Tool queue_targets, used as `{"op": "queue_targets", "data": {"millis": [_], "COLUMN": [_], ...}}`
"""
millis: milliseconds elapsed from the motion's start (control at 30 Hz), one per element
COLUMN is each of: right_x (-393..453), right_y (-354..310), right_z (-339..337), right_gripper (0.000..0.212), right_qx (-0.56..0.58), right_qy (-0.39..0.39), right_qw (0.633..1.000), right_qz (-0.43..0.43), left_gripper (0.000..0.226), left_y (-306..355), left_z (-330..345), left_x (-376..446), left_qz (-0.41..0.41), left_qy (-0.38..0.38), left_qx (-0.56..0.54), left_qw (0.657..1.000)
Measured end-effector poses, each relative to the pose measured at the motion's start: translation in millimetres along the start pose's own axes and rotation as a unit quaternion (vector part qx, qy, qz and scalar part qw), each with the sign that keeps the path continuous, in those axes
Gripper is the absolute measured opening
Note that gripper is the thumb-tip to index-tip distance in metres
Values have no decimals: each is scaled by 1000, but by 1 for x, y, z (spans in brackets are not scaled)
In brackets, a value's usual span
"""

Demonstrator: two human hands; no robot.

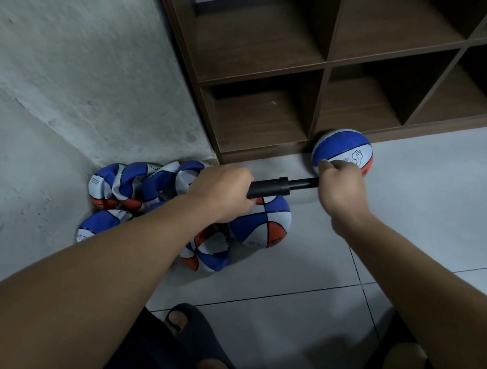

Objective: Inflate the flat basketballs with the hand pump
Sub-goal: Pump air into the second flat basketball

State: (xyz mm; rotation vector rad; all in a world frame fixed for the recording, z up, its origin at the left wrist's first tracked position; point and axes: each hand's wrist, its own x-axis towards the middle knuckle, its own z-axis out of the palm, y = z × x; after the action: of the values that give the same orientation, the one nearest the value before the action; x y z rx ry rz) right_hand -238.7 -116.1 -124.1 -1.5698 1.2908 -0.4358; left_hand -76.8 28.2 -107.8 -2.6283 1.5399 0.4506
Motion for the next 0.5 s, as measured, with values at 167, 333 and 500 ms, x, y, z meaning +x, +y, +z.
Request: {"op": "queue_targets", "data": {"millis": [167, 333, 500], "right_x": [-14, -17, -9], "right_y": [3, -2, -6], "right_z": [17, 24, 16], "right_gripper": [35, 31, 33], "right_qx": [4, 4, 14], "right_qy": [-45, -92, -113], "right_qw": [999, 996, 993], "right_qz": [-10, -1, 26], "left_gripper": [25, 26, 20], "left_y": [8, 7, 3], "left_z": [3, 0, -2], "left_x": [-3, -1, 1], "left_qz": [10, 29, 33], "left_qy": [-11, -4, 4], "left_qx": [9, 26, 17], "left_qw": [1000, 999, 999]}}
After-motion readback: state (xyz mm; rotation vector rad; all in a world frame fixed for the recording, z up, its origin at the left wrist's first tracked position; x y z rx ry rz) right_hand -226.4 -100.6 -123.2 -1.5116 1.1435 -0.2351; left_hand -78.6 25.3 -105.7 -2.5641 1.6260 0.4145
